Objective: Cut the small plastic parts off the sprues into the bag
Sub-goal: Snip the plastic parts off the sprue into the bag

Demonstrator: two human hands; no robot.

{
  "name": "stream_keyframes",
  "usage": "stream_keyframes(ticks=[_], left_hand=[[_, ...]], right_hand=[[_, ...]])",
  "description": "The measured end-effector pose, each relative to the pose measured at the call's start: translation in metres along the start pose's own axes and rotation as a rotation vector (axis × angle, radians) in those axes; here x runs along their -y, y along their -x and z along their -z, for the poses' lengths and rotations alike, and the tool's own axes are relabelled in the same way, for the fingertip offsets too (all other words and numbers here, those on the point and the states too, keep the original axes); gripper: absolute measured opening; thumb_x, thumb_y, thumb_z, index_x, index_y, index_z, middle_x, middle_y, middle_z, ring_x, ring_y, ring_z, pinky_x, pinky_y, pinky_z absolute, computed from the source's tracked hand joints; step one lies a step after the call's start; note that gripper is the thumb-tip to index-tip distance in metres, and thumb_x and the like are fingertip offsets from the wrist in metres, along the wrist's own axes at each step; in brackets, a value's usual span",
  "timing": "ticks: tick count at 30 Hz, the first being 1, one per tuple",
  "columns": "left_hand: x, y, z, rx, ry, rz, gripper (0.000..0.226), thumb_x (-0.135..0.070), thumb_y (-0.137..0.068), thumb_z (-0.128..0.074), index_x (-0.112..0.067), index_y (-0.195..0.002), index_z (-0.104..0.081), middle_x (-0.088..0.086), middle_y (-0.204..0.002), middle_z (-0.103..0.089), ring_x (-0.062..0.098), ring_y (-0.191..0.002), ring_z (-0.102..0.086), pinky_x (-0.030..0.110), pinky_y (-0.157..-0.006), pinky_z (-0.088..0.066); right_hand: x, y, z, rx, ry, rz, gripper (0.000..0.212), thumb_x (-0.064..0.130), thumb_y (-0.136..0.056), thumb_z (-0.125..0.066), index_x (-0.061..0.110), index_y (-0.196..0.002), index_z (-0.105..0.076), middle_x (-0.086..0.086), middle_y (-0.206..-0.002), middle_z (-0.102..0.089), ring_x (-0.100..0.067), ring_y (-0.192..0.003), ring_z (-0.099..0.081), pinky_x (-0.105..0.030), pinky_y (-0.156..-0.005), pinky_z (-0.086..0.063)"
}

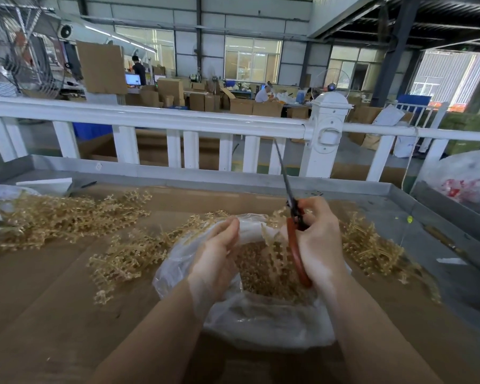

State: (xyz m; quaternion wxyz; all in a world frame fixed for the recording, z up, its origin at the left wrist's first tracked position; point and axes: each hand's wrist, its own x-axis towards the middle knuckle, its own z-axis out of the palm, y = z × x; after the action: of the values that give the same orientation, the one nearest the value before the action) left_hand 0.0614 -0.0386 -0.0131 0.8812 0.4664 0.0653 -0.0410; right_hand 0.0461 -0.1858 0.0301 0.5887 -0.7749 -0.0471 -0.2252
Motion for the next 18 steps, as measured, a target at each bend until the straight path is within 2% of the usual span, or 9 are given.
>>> stream_keyframes(ticks=[2, 4, 5, 7, 9, 11, 13, 15, 18], left_hand=[[0.002, -0.002, 0.003, -0.009, 0.006, 0.008, 0.037, -0.011, -0.086, -0.062, -0.014, -0.122, -0.054, 0.006, -0.113, -0.065, 0.013, -0.085, -0.068, 0.023, -0.068, -0.055], [0.003, -0.002, 0.002, 0.009, 0.007, 0.05, 0.063, -0.013, -0.072, -0.069, -0.011, -0.131, -0.048, 0.013, -0.125, -0.059, 0.019, -0.097, -0.063, 0.035, -0.093, -0.051], [0.004, -0.001, 0.001, 0.027, 0.01, 0.089, 0.071, -0.016, -0.066, -0.07, -0.007, -0.133, -0.048, 0.015, -0.125, -0.059, 0.022, -0.1, -0.061, 0.039, -0.098, -0.048], [0.004, 0.0, 0.001, 0.077, 0.031, 0.163, 0.061, -0.02, -0.063, -0.072, 0.0, -0.119, -0.059, 0.016, -0.112, -0.066, 0.024, -0.094, -0.064, 0.038, -0.089, -0.054], [0.005, -0.001, 0.003, 0.095, 0.106, 0.219, 0.033, -0.017, -0.062, -0.075, 0.002, -0.09, -0.072, 0.016, -0.092, -0.071, 0.026, -0.08, -0.07, 0.038, -0.076, -0.059], [0.008, -0.003, 0.006, 0.108, 0.221, 0.226, 0.015, -0.01, -0.061, -0.075, 0.003, -0.069, -0.074, 0.018, -0.083, -0.071, 0.028, -0.072, -0.071, 0.038, -0.071, -0.06], [0.012, -0.003, 0.008, 0.124, 0.261, 0.216, 0.014, -0.005, -0.06, -0.073, 0.005, -0.07, -0.074, 0.019, -0.083, -0.071, 0.026, -0.072, -0.072, 0.034, -0.069, -0.06], [0.016, 0.0, 0.007, 0.161, 0.177, 0.228, 0.024, -0.001, -0.062, -0.071, 0.003, -0.085, -0.073, 0.016, -0.085, -0.073, 0.022, -0.072, -0.072, 0.03, -0.063, -0.06], [0.021, 0.002, 0.001, 0.175, -0.051, 0.235, 0.042, 0.002, -0.057, -0.074, -0.004, -0.099, -0.071, 0.013, -0.089, -0.074, 0.021, -0.074, -0.073, 0.028, -0.059, -0.057]], right_hand=[[0.004, -0.002, 0.007, 0.011, -0.162, -0.059, 0.03, -0.001, -0.08, -0.07, 0.023, -0.089, -0.054, -0.003, -0.069, -0.07, -0.013, -0.054, -0.065, -0.03, -0.052, -0.056], [0.005, -0.003, 0.01, 0.017, -0.245, -0.097, 0.031, -0.003, -0.079, -0.07, 0.02, -0.092, -0.055, 0.004, -0.065, -0.07, -0.01, -0.051, -0.063, -0.024, -0.05, -0.054], [0.004, -0.004, 0.01, 0.013, -0.263, -0.109, 0.031, -0.003, -0.079, -0.071, 0.019, -0.093, -0.056, 0.004, -0.064, -0.07, -0.01, -0.051, -0.063, -0.023, -0.05, -0.053], [0.0, -0.004, 0.01, -0.012, -0.273, -0.124, 0.031, -0.002, -0.078, -0.072, 0.02, -0.093, -0.055, 0.004, -0.064, -0.07, -0.01, -0.053, -0.064, -0.022, -0.052, -0.054], [-0.005, -0.002, 0.008, -0.048, -0.267, -0.139, 0.033, -0.001, -0.078, -0.072, 0.022, -0.093, -0.055, 0.003, -0.066, -0.07, -0.011, -0.057, -0.065, -0.024, -0.056, -0.055], [-0.01, 0.0, 0.006, -0.08, -0.253, -0.141, 0.033, -0.001, -0.078, -0.072, 0.022, -0.094, -0.055, -0.001, -0.07, -0.069, -0.008, -0.057, -0.064, -0.02, -0.056, -0.052], [-0.014, 0.002, 0.005, -0.1, -0.236, -0.144, 0.032, -0.001, -0.079, -0.071, 0.021, -0.093, -0.054, -0.002, -0.076, -0.067, -0.001, -0.055, -0.063, -0.01, -0.052, -0.048], [-0.018, 0.005, 0.003, -0.108, -0.206, -0.146, 0.029, -0.001, -0.079, -0.071, 0.017, -0.096, -0.055, 0.002, -0.075, -0.065, 0.007, -0.053, -0.06, -0.003, -0.048, -0.04], [-0.021, 0.009, -0.003, -0.088, -0.164, -0.123, 0.027, 0.002, -0.079, -0.071, 0.014, -0.098, -0.055, 0.003, -0.075, -0.064, 0.002, -0.059, -0.061, -0.001, -0.05, -0.037]])
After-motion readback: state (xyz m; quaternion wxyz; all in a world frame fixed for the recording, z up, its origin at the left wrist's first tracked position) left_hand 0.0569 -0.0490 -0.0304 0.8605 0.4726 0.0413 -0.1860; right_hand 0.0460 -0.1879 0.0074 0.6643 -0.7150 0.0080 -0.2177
